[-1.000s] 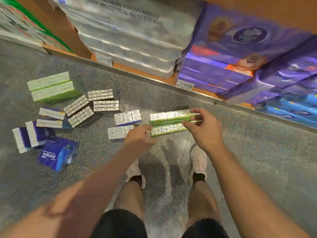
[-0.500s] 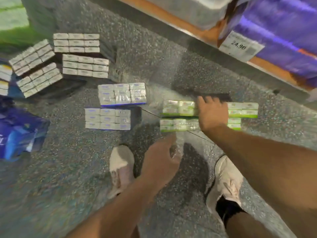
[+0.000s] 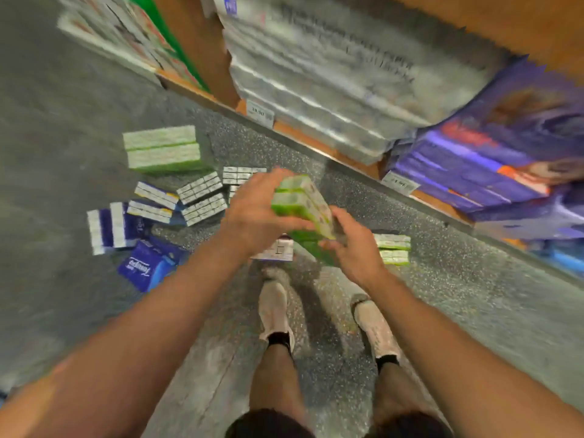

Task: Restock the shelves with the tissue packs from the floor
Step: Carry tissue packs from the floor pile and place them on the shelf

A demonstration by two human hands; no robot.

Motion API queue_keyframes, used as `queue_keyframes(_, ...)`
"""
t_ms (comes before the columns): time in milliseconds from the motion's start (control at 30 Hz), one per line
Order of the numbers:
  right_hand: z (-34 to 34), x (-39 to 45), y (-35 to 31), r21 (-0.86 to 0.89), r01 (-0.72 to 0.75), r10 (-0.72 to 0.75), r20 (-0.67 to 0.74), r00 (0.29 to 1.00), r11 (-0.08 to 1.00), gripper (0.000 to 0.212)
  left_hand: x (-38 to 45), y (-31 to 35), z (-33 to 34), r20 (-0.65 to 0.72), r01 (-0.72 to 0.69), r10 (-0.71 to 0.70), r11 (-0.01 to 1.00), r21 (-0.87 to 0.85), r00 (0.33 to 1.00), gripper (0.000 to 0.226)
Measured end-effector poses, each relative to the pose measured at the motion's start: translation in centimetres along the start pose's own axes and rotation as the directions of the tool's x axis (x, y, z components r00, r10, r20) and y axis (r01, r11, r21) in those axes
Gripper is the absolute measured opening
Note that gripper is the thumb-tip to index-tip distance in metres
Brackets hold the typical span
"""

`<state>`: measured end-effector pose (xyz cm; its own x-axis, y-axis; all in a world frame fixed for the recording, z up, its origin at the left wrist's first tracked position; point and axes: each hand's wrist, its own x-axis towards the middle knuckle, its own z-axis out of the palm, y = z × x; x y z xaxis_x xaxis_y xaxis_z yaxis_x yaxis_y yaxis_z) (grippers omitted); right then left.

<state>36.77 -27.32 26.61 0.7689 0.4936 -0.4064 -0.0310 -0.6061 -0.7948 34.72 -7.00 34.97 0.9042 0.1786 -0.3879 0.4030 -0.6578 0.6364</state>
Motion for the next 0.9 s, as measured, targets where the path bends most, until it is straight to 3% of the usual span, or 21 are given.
queue_keyframes(100, -3.8, -1.4, -8.7, 0.051, 0.11, -0.113, 0.076, 0.991, 0.993, 0.055, -3.7, 6.6, -8.7, -0.11, -0.025, 0.039, 0.992, 0.127, 0.993, 0.068)
queue_keyframes(200, -6.7, -3.7, -16.1, 0.07, 0.248, -0.254, 0.085, 0.964, 0.966, 0.071, -9.5, 12.6, -16.1, -0.27, 0.016, 0.041, 0.978, 0.206, 0.962, 0.067)
queue_keyframes(300, -8.8, -7.1, -23.2, 0.038, 0.394, -0.395, 0.022, 0.918, 0.918, 0.073, -17.4, 17.1, -22.2, -0.504, 0.142, -0.028, 0.972, 0.188, 0.863, 0.063)
queue_keyframes(367, -9.2, -10.0, -28.7, 0.008, 0.565, -0.565, 0.054, 0.824, 0.825, 0.067, -24.1, 19.3, -25.8, -0.673, 0.249, -0.136, 0.966, 0.073, 0.727, 0.064)
queue_keyframes(433, -9.1, -12.0, -32.9, 0.011, 0.668, -0.667, 0.057, 0.743, 0.744, 0.064, -29.0, 20.8, -28.2, -0.735, 0.311, -0.244, 0.949, -0.048, 0.632, 0.06)
queue_keyframes(533, -7.1, -17.2, -40.7, 0.057, 0.817, -0.812, 0.169, 0.558, 0.573, 0.059, -40.3, 21.7, -31.0, -0.803, 0.325, -0.394, 0.908, -0.265, 0.447, 0.048)
queue_keyframes(667, -0.6, -25.7, -50.2, 0.159, 0.918, -0.901, 0.313, 0.302, 0.363, 0.053, -55.9, 20.5, -32.1, -0.857, 0.167, -0.496, 0.865, -0.473, 0.141, 0.057)
queue_keyframes(767, 6.2, -33.7, -55.6, 0.218, 0.952, -0.919, 0.373, 0.123, 0.216, 0.062, -67.4, 18.8, -31.4, -0.833, 0.088, -0.552, 0.828, -0.554, -0.051, 0.056)
queue_keyframes(900, 16.7, -45.6, -60.2, 0.358, 0.932, -0.921, 0.378, -0.092, 0.054, 0.062, -83.2, 16.1, -28.4, -0.804, 0.208, -0.51, 0.789, -0.579, -0.305, 0.092)
